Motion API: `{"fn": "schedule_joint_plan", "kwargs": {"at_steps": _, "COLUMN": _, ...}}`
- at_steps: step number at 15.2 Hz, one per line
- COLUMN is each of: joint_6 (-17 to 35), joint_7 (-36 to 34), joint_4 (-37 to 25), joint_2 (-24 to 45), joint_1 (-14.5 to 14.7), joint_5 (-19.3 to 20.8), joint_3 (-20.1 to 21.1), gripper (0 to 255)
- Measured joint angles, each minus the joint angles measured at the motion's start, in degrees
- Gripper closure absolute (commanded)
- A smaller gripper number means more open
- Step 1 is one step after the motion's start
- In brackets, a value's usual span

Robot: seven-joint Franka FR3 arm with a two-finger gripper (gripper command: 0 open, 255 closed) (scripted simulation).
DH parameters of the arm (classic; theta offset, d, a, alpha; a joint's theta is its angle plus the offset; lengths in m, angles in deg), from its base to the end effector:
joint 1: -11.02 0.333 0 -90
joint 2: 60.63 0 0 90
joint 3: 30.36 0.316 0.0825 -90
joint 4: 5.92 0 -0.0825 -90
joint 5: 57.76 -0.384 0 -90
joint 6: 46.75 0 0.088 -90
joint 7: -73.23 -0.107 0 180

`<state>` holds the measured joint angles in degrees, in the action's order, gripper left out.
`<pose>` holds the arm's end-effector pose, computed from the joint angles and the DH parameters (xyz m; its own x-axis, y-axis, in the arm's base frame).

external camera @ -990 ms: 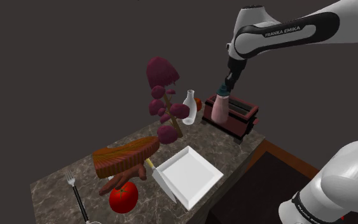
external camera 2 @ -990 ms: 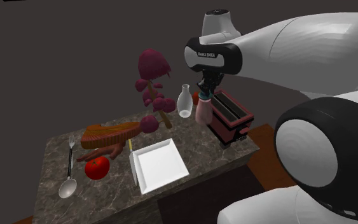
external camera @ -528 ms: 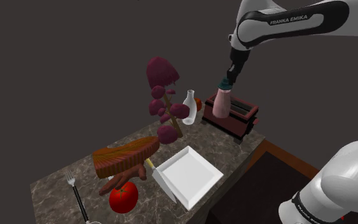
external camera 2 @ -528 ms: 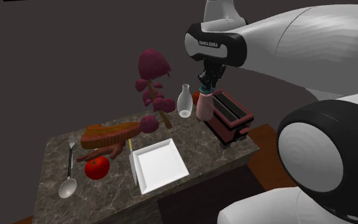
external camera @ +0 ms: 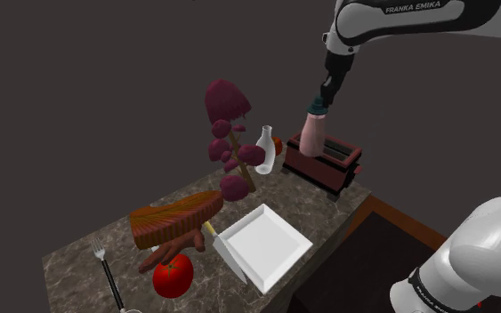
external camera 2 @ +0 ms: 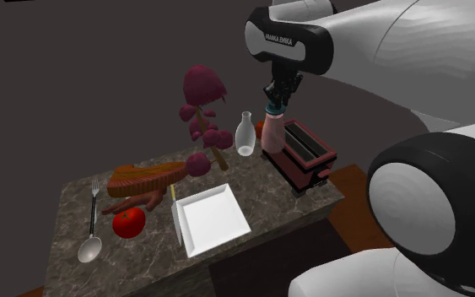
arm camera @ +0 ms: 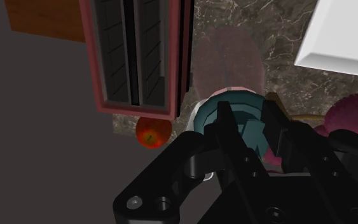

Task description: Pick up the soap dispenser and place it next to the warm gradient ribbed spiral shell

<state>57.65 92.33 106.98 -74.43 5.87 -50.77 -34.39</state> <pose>0.4863 -0.0919 0.5820 0.9782 0.2010 0.0516 0.1931 -0.9729 0.1274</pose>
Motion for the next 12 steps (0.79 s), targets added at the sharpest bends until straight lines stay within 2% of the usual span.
{"fn": "schedule_joint_plan", "kwargs": {"at_steps": 9, "joint_6": -7.1, "joint_7": 0.8, "joint_4": -8.2, "joint_2": 1.1, "joint_1": 0.0, "joint_5": -0.2, "joint_3": 0.1, "gripper": 255}}
{"fn": "schedule_joint_plan", "kwargs": {"at_steps": 12, "joint_6": -8.1, "joint_7": -0.6, "joint_4": -7.9, "joint_2": 0.0, "joint_1": 0.6, "joint_5": -0.3, "joint_3": 1.0, "gripper": 255}}
